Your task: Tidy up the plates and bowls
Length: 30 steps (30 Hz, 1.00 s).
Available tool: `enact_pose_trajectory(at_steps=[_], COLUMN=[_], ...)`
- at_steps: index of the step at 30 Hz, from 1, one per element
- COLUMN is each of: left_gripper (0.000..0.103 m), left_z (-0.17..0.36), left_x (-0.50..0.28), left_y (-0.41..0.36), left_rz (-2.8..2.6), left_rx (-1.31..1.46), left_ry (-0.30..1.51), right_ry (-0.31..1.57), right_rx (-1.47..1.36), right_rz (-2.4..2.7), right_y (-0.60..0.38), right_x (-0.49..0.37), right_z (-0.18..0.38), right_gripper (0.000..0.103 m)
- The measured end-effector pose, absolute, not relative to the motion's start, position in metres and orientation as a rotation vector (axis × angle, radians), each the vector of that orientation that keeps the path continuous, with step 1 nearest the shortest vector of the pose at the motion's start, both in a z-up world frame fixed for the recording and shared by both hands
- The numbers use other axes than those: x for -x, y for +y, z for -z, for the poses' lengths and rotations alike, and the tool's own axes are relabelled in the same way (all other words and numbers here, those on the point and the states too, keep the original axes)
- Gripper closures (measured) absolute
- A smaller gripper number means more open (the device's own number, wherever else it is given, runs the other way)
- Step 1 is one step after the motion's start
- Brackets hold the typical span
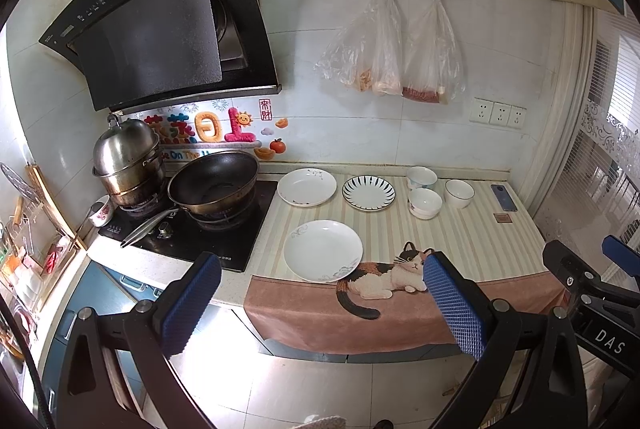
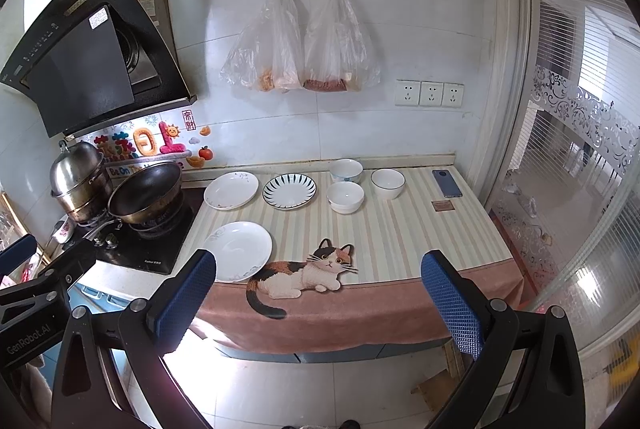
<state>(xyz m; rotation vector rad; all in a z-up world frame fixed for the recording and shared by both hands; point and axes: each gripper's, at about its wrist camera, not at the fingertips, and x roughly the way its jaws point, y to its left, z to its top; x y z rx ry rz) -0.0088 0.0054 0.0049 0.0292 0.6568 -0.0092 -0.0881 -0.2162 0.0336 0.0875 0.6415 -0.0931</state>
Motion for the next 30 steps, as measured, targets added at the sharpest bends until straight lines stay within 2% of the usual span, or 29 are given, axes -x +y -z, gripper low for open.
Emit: enact_pose_trajectory(at_steps=[30], left_gripper=[0.000], left_z=[-0.007], left_x=[-0.002], left_y=[0.001], left_rz=[0.007], left_rx=[-0.028], left_ry=[0.654], right_ry=[0.644], right_rx=[-0.091], right_rz=[0.084], right_y=[-0.221], right_x=[0.073], right_z=[-0.038], right_gripper=[0.000])
